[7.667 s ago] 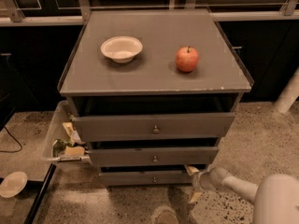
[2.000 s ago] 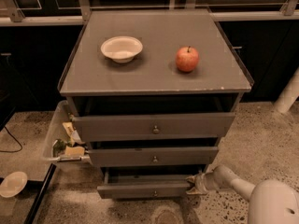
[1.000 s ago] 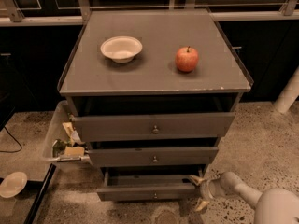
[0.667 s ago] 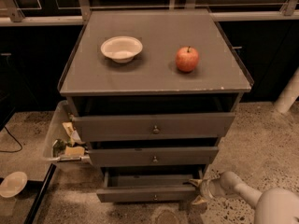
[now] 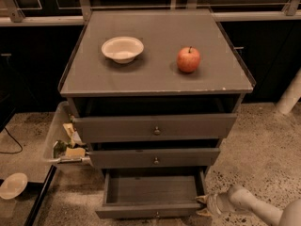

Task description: Open bottom drawer

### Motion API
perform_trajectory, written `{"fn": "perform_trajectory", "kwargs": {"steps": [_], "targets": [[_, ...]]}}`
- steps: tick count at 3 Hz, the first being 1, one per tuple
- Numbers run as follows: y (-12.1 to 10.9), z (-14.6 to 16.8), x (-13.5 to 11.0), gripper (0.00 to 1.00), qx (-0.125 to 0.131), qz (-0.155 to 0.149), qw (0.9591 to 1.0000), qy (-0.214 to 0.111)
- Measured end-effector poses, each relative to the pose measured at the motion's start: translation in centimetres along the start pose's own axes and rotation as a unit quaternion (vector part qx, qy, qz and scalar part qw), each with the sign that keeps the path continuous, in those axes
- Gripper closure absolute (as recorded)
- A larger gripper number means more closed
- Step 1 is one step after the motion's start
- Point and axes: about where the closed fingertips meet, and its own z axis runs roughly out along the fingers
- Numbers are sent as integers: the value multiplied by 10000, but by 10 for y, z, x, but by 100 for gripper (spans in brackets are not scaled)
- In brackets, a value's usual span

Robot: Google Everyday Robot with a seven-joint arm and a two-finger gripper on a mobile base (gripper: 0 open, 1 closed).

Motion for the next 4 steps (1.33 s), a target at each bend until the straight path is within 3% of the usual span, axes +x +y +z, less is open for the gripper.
{"fn": "perform_trajectory", "kwargs": {"steps": [1,4], "targets": [[6,-3,-1,83,-12,-35,10000,7],[6,-3,-1,13,-12,-35,10000,7]]}}
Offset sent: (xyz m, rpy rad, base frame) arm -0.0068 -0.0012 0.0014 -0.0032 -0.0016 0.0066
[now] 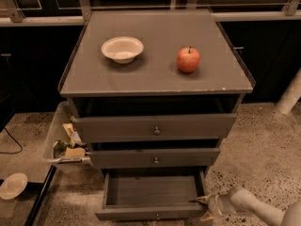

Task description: Open bottom drawer

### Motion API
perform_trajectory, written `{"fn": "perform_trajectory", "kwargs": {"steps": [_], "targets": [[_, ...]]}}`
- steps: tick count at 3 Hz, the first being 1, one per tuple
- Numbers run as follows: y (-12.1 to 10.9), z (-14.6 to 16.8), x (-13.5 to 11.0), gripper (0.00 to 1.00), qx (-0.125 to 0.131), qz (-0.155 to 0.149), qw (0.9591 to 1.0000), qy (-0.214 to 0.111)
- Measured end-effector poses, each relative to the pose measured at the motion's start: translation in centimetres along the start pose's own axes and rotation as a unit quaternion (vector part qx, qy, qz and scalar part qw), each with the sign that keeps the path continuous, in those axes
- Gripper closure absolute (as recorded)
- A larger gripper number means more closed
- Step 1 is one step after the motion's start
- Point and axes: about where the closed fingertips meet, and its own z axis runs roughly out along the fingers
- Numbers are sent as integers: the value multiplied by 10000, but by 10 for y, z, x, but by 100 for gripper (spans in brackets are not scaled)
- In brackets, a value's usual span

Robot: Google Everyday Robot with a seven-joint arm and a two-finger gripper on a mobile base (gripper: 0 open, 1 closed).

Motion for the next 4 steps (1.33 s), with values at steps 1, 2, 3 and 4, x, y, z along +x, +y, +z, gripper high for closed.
{"fn": "perform_trajectory", "kwargs": {"steps": [1,2,3,4], "targets": [[2,-6,-5,0,25,-32,10000,4],[-3,-38,-14,0,272,-292,9990,200],[-3,-80,-37,0,430,-642,9968,225],[-3,-120,-59,0,565,-972,9934,216]]}}
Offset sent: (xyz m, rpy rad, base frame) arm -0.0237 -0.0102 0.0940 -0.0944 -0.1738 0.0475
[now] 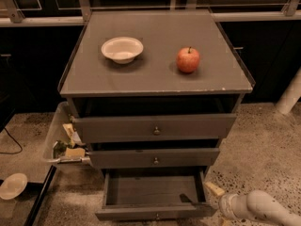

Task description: Open bottom drawer

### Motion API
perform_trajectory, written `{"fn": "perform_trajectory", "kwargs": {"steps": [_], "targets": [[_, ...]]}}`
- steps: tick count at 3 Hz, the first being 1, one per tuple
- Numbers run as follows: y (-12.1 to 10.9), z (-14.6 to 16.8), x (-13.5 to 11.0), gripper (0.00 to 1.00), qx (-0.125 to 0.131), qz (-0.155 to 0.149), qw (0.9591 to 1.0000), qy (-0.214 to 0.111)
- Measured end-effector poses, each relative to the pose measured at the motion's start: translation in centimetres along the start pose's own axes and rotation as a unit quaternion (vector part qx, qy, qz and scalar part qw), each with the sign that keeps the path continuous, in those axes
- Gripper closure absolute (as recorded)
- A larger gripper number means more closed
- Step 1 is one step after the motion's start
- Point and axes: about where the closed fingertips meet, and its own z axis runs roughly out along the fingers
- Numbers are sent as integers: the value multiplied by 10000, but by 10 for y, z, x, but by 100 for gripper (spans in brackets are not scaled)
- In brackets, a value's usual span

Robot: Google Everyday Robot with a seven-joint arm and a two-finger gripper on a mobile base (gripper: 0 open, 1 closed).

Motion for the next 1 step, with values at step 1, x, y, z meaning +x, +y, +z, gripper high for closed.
{"fn": "perform_trajectory", "kwargs": {"steps": [1], "targets": [[-14,-40,-13,0,243,-261,9993,63]]}}
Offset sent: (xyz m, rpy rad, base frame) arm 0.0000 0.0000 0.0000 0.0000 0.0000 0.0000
